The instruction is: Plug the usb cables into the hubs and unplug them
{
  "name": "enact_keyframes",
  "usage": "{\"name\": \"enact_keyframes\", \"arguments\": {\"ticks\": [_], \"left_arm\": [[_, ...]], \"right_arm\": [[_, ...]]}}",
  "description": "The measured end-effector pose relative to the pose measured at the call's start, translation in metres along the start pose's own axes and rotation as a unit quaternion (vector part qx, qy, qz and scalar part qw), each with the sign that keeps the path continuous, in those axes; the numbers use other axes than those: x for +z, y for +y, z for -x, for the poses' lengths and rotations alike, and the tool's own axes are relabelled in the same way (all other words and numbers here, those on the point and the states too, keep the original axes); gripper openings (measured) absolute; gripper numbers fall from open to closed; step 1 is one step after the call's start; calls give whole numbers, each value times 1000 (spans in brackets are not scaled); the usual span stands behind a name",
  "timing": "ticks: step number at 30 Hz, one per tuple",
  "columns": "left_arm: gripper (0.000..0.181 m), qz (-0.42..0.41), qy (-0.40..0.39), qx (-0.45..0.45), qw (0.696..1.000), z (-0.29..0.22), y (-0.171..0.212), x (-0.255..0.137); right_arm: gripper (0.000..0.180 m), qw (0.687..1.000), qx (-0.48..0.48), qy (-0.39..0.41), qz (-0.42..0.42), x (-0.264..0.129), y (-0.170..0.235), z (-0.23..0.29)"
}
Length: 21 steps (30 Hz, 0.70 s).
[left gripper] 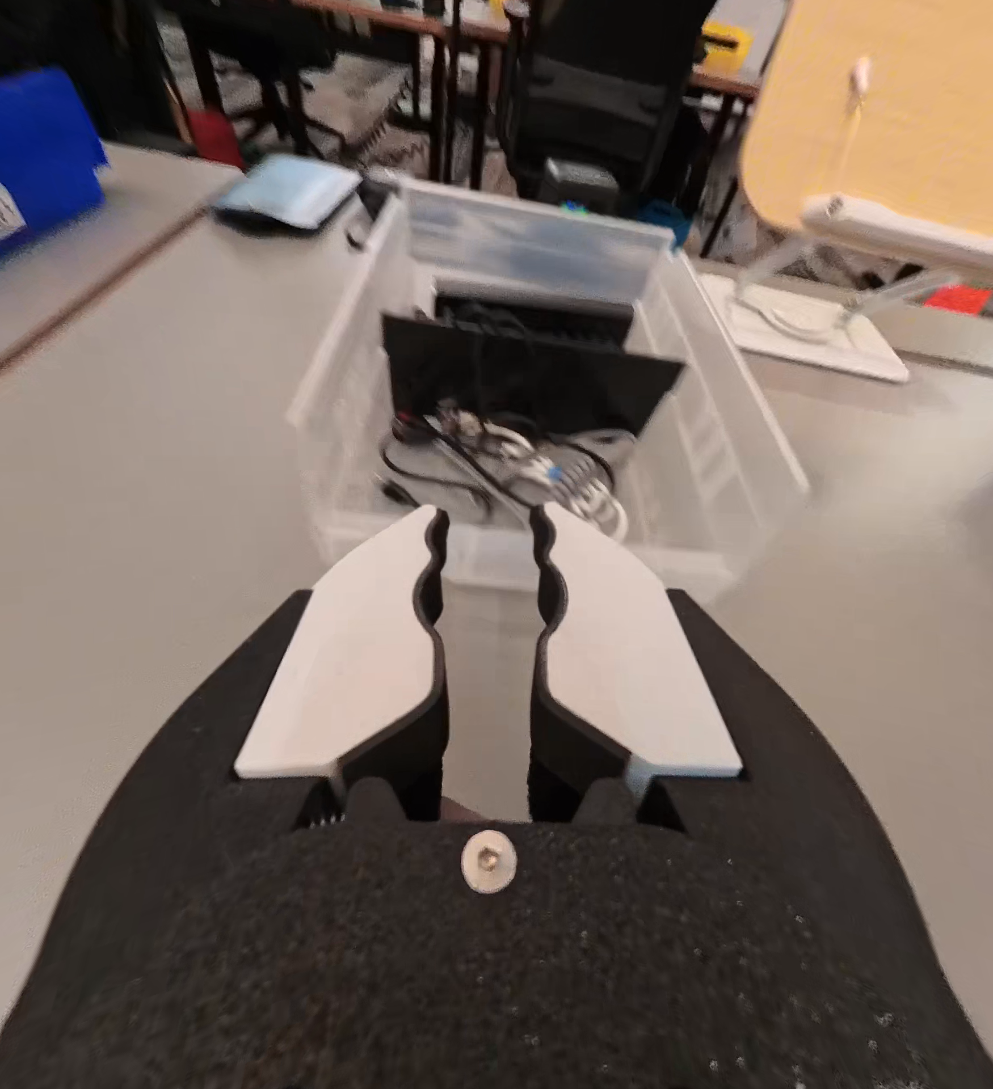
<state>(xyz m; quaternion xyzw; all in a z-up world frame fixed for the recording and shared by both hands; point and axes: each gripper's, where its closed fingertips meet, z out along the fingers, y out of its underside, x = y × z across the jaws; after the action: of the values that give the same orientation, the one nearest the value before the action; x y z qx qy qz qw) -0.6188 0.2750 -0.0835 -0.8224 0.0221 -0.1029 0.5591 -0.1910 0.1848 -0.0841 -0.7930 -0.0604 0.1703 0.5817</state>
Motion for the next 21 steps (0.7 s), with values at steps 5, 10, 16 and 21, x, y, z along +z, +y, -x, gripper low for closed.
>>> {"name": "enact_keyframes", "arguments": {"ticks": [5,10,16,21], "left_arm": [[27,28,28,-14,999,-55,52,-25],[24,24,41,75,996,-62,50,-19],[25,30,50,76,995,-60,56,-17],[25,18,42,59,997,-48,48,-8]], "right_arm": [[31,979,-7,196,-62,-87,10,-134],[36,956,-26,287,-48,-122,4,-177],[35,966,-18,258,-30,-117,17,-158],[33,956,-78,283,-17,-100,16,-168]]}}
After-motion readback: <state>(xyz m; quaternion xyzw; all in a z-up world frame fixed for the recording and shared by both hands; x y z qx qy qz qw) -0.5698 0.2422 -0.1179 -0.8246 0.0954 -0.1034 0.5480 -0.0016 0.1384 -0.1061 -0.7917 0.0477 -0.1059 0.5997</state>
